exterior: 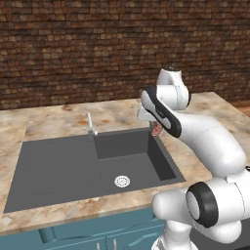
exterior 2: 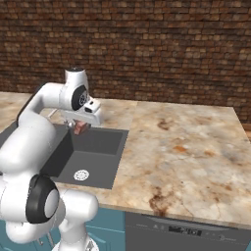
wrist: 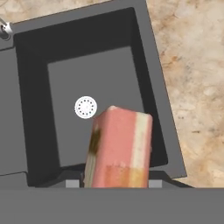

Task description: Pick up the dish brush and bar soap from the sink, and place them back in the cabinet, and close the cabinet door.

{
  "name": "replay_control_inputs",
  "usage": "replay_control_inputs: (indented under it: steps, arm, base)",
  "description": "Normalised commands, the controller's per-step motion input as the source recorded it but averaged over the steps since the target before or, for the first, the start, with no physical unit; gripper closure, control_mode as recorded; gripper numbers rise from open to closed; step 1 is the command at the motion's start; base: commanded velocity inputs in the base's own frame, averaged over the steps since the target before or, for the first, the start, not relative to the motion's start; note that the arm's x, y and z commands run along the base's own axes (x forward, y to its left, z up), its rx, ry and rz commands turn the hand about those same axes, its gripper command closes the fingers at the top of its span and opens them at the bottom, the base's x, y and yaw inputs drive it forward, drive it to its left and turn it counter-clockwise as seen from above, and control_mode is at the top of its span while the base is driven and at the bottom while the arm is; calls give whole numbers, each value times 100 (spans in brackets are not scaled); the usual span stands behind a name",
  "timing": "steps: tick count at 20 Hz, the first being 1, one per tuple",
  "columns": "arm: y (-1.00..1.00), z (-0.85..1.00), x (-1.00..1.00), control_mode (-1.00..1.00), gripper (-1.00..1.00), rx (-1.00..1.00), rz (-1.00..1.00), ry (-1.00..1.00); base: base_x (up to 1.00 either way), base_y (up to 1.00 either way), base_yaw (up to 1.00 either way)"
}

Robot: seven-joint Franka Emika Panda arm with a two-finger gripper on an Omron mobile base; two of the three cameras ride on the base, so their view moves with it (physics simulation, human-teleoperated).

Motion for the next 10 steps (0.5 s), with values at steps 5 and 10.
replay_control_inputs:
  steps: [5, 10]
  arm:
    - [-13, 35, -8, -100, 100, -3, -9, 0]
    - [-31, 29, -6, -100, 100, -2, -6, 0]
  base:
    - [0, 0, 0]
    - [0, 0, 0]
